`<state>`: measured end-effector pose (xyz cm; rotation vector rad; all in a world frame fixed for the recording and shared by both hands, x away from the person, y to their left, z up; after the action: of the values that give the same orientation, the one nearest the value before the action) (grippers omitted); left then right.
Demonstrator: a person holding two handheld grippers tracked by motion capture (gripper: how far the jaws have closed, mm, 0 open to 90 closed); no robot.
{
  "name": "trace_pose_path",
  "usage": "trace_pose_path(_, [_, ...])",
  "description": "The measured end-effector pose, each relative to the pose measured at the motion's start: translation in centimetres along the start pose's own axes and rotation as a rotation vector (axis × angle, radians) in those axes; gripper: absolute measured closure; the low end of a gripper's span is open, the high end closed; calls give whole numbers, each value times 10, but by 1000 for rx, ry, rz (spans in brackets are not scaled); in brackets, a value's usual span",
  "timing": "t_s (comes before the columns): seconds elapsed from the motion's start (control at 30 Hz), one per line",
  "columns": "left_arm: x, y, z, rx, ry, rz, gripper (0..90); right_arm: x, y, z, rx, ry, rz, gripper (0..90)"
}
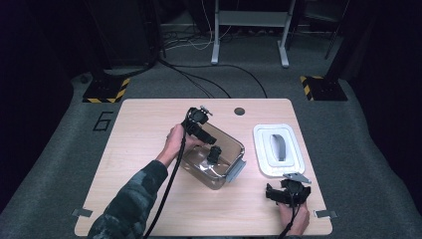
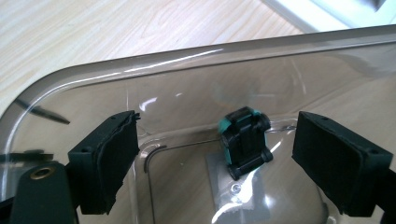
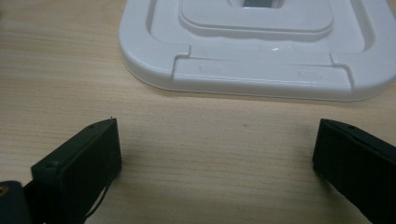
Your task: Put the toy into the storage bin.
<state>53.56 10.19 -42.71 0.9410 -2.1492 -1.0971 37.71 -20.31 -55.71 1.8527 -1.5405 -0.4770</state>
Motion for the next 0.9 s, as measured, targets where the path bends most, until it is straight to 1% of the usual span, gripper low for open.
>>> trace_pose_path(0.1, [2,9,2,13,-11,8,114,0,0,0,0,0,0,5])
trace_pose_path(0.17, [5,16,4,35,-12,11,110,0,0,0,0,0,0,6])
trace_pose_path(0.2, [5,19,5,36,-18,11,108,0,0,0,0,0,0,5])
trace_pose_path(0.4, [6,40,16,67,-38,17,88,0,0,0,0,0,0,5])
trace_pose_path(0.57, [3,56,32,79,-54,16,76,0,0,0,0,1,0,4])
trace_pose_path(0.9, [-7,83,69,146,-44,11,65,0,0,0,-2,1,1,4])
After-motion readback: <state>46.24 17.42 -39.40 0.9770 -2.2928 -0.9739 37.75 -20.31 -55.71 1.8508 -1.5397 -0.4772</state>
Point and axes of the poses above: each handheld gripper's, and its own axes: y roughly backward along the jaws, z roughly out of its underside, x roughly to its right, the point moved 4 cm from there along -y, roughly forward along the jaws, and after that the axes turned 12 degrees about y, right-handed, at the moved point
